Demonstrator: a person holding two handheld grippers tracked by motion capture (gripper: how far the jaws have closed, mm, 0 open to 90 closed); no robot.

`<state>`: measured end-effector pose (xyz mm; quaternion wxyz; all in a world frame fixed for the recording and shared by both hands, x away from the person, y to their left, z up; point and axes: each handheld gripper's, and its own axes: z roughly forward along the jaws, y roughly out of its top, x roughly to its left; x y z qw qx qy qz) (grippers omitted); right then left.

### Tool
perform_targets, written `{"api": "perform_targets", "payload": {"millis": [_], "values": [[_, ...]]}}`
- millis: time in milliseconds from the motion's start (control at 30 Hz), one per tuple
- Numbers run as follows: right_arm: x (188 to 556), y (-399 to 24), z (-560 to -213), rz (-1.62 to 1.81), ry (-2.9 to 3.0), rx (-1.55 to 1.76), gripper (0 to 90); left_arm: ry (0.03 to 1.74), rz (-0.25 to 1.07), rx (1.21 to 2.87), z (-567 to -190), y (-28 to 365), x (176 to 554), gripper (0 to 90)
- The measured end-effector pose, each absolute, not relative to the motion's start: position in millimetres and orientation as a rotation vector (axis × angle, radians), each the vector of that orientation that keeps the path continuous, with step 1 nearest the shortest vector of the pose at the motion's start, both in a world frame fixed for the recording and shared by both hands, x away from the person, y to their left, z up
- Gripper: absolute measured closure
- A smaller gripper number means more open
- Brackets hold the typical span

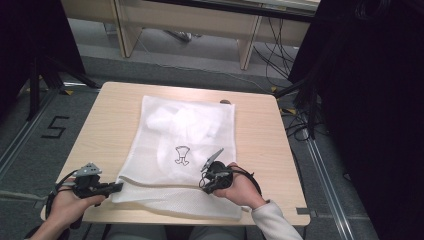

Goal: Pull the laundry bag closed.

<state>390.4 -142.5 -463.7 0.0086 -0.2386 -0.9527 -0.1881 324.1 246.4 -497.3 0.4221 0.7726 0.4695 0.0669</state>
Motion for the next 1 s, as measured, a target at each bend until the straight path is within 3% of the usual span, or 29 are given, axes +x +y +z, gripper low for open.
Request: {"api": "perform_targets", "payload": {"millis": [1000], "values": [[388.7,-152.9,-463.0,-0.581,-2.962,-0.789,82.4,1.182,0.169,1.926,-497.5,246.7,323.8,86.3]]}}
